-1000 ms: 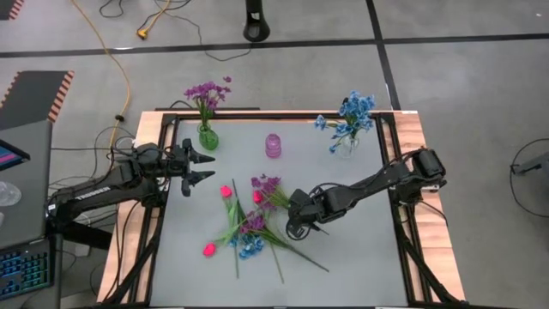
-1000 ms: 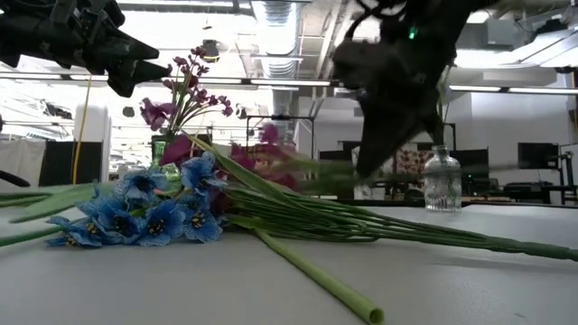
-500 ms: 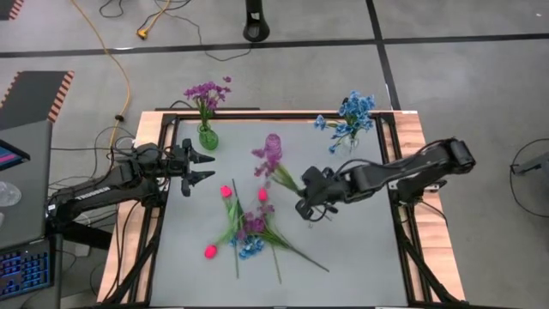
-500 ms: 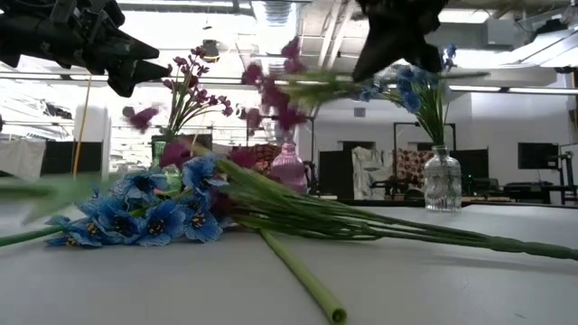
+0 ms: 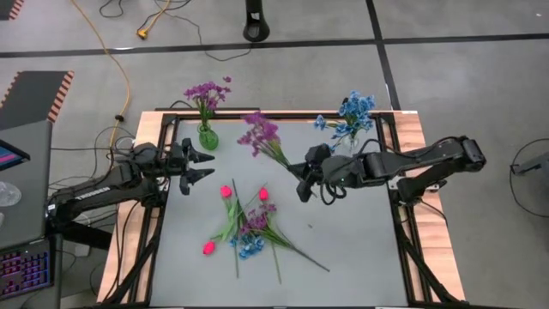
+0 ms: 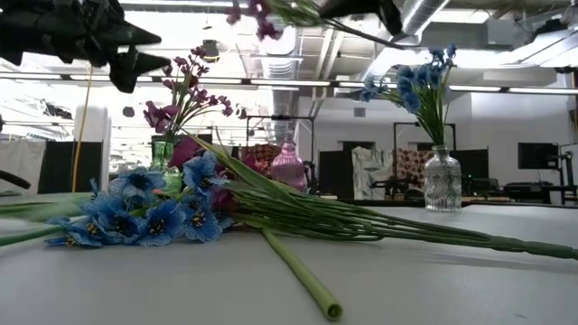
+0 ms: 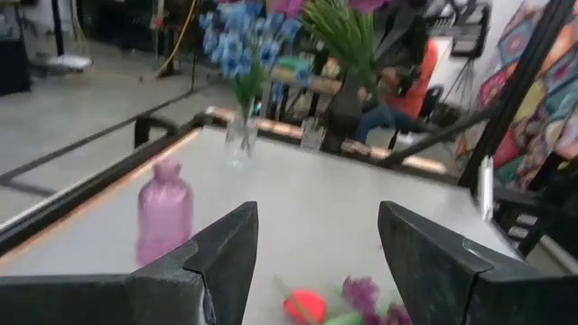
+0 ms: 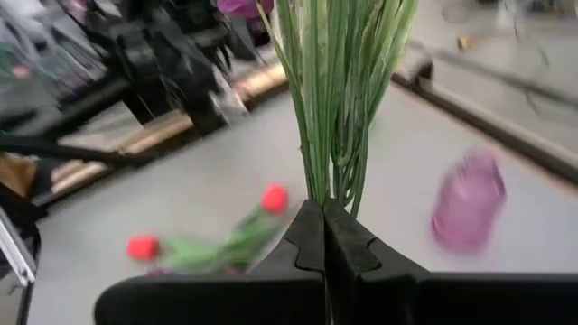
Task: Sort flowers into vase by color
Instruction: Put the top purple flowers into the green vase
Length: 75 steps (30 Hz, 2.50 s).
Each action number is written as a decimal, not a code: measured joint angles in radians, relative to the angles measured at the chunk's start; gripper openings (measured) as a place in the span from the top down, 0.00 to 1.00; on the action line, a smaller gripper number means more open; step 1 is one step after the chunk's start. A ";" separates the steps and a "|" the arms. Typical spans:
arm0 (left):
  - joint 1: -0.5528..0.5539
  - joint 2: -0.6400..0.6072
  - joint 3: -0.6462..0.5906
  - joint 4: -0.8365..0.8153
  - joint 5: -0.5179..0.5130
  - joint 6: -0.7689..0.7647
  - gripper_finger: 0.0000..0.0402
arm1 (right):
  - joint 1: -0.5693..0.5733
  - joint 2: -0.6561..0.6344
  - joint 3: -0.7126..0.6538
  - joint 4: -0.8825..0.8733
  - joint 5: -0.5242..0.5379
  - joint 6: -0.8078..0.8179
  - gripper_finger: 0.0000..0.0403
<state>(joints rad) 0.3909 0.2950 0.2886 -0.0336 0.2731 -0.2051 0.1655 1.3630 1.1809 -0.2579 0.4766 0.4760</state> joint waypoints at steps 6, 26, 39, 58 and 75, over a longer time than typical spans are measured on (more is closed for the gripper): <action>-0.063 0.041 0.000 0.198 -0.022 -0.019 0.46 | -0.017 0.028 0.001 0.154 -0.007 -0.143 0.95; -0.265 0.566 0.055 0.854 -0.239 0.063 0.46 | -0.018 0.132 0.001 0.439 -0.008 -0.334 0.95; -0.295 0.880 0.278 0.931 -0.240 0.097 0.46 | -0.017 0.131 0.000 0.485 -0.029 -0.383 0.95; -0.312 0.976 0.417 0.916 -0.214 0.130 0.73 | -0.017 0.131 0.000 0.484 -0.034 -0.379 0.91; -0.311 0.915 0.417 0.795 -0.210 0.142 0.97 | -0.028 0.130 0.000 0.479 -0.110 -0.363 0.77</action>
<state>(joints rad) 0.0795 1.2095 0.7055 0.7616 0.0628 -0.0629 0.1379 1.4929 1.1812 0.2206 0.3662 0.1134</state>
